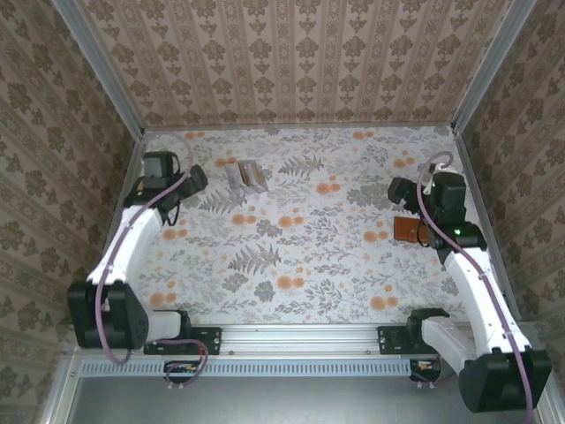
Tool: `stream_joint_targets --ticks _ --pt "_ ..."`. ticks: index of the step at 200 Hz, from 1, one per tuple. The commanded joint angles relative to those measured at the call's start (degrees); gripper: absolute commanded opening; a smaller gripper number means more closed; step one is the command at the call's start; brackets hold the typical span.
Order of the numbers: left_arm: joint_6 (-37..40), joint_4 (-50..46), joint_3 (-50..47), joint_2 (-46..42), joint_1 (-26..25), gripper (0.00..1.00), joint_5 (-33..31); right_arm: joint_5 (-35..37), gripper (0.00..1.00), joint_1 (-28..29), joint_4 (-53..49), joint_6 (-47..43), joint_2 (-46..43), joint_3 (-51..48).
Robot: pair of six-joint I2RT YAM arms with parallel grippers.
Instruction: Put the credit cards into the card holder
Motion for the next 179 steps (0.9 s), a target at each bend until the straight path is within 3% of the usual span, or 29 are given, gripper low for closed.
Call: stream_joint_targets --ticks 1,21,72,86,117,152,179 --pt "3.41 -6.51 6.88 6.80 -3.06 0.98 7.47 -2.02 0.99 1.97 -11.09 -2.56 3.73 4.46" --pt "1.92 -8.92 11.73 13.13 -2.24 0.94 10.60 4.57 0.91 2.71 -17.11 0.34 8.60 7.08" --pt "1.63 -7.32 13.13 15.46 -2.16 0.93 12.01 12.68 0.97 0.34 -28.08 12.85 20.57 12.36" --pt "1.20 -7.52 13.12 16.24 -1.81 0.93 13.07 9.33 1.00 -3.59 -30.34 22.40 22.39 13.20" --pt "0.36 -6.84 12.83 16.63 -2.02 0.92 14.21 -7.03 1.00 -14.17 -27.33 41.20 27.49 9.46" --pt "-0.38 -6.70 12.44 16.16 -2.64 0.92 14.44 -3.95 1.00 -16.76 -26.18 49.90 31.97 13.95" --pt "-0.28 -6.65 11.76 15.78 -3.32 0.92 13.60 -7.76 1.00 -17.17 -25.93 56.83 38.71 16.91"
